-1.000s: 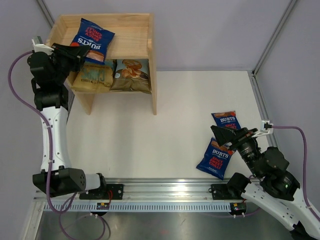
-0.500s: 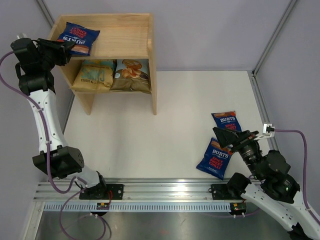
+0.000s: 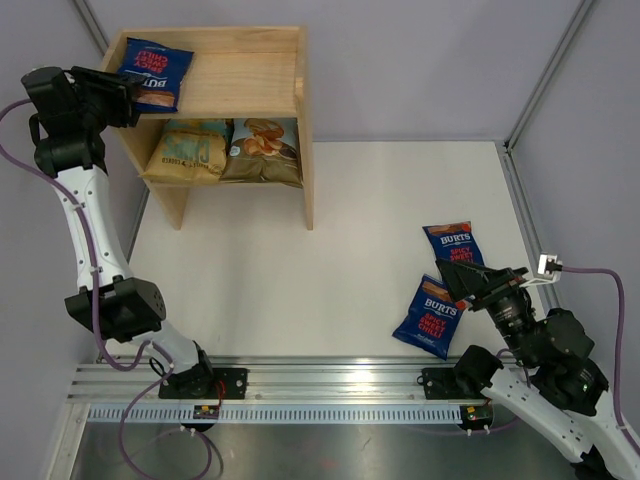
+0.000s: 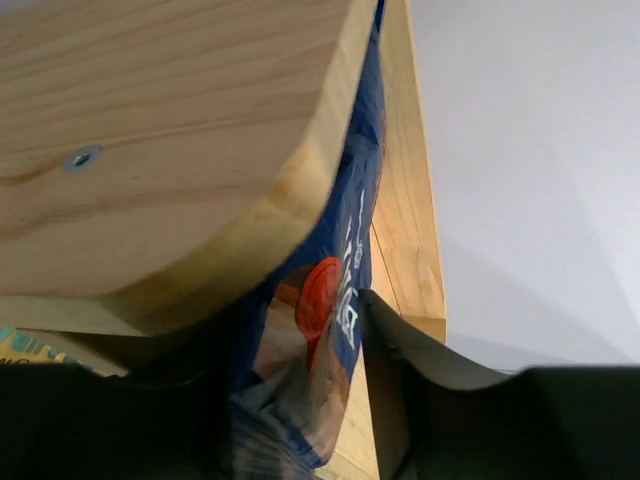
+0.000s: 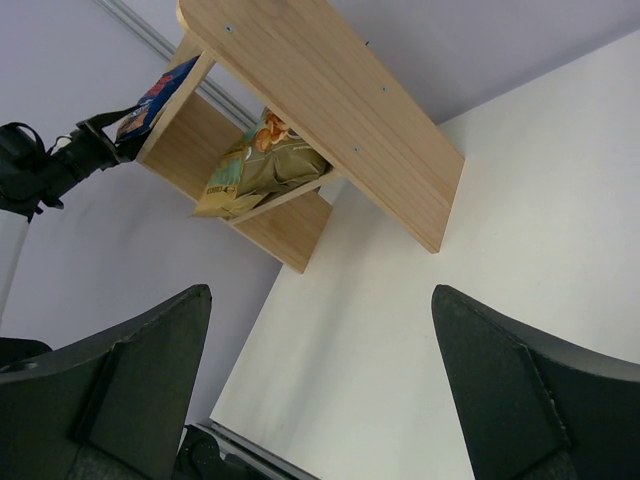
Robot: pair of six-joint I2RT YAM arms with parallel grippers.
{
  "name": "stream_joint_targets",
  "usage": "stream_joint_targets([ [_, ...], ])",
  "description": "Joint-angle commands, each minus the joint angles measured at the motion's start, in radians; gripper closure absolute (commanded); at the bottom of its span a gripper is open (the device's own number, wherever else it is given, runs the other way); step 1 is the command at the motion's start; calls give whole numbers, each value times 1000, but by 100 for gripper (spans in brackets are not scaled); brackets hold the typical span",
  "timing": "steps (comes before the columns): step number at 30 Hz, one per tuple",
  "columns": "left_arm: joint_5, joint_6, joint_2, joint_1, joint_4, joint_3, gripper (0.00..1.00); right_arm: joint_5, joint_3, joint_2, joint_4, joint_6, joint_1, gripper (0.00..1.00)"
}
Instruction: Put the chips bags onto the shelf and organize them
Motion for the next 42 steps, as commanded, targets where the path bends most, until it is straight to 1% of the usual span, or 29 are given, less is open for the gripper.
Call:
stream_joint_targets([
  [1, -43, 46, -18, 6, -45, 22, 51, 45, 38, 8, -20, -16, 2, 1],
  [4, -77, 94, -24, 6, -107, 76, 44, 45, 46, 27, -27, -21, 0, 0],
  [5, -98, 118, -27, 6, -129, 88, 39, 45, 50, 37, -30, -21, 0, 1],
  [7, -117, 146, -32, 4, -173, 100, 32, 44, 62, 47, -37, -25, 0, 1],
  [8, -141, 169, -35, 6, -187, 99, 26, 43, 67, 54, -42, -28, 0, 0],
  [9, -154, 183, -35, 6, -198, 103, 23, 42, 75, 59, -48, -28, 0, 1],
  [12, -190, 232, -24, 6, -268, 140, 20, 37, 95, 76, -68, -39, 0, 1],
  [18, -227, 298, -29, 8, -310, 192, 20, 22, 127, 139, -99, -77, 0, 0],
  [21, -233, 332, -36, 7, -328, 226, 17, 7, 159, 234, -140, -113, 0, 1],
  [22, -235, 348, -41, 8, -335, 240, 13, 2, 173, 317, -160, -117, 0, 1],
  [23, -235, 356, -41, 8, -342, 250, 10, -2, 202, 368, -193, -126, -1, 1],
  [24, -227, 365, -39, 9, -356, 270, 1, -10, 214, 420, -211, -139, 0, 0],
  [25, -221, 372, -41, 12, -364, 278, 1, -15, 227, 521, -220, -145, 0, 1],
  [27, -201, 391, -62, 23, -375, 281, 1, -21, 242, 605, -218, -163, -1, 0],
  [28, -192, 407, -76, 24, -375, 268, 1, -3, 245, 667, -215, -162, -3, 1],
  [29, -184, 417, -93, 24, -372, 260, 1, 22, 247, 694, -209, -162, -15, 1],
  [30, -181, 428, -128, 30, -375, 255, 1, 33, 242, 715, -194, -163, -36, 1],
  [32, -166, 474, -176, 34, -372, 240, 1, -54, 239, 775, -176, -176, -139, 0],
  [33, -140, 503, -212, 32, -376, 238, 1, -121, 224, 794, -139, -198, -297, 1],
  [34, -120, 548, -229, 34, -400, 240, 1, -262, 211, 829, -120, -202, -379, 1],
  [35, -85, 575, -252, 32, -422, 213, 1, -332, 195, 849, -93, -205, -457, 1],
  [36, -68, 598, -341, 17, -415, 151, 1, -385, 188, 864, -77, -208, -590, 0],
  [37, -51, 637, -395, 12, -392, 80, 1, -425, 182, 892, -62, -205, -633, 1],
  [38, -11, 649, -465, 12, -361, -110, 1, -418, 173, 904, -44, -191, -671, 1],
  [39, 3, 658, -528, 11, -303, -196, 1, -411, 174, 918, -40, -162, -732, 1],
  [40, 16, 684, -652, 9, -280, -273, 1, -482, 173, 948, -33, -156, -771, 1],
  [41, 36, 701, -705, 9, -267, -411, 1, -522, 159, 965, 5, -144, -805, 1],
  [42, 38, 717, -748, 9, -278, -464, 1, -559, 141, 979, 37, -96, -834, 0],
])
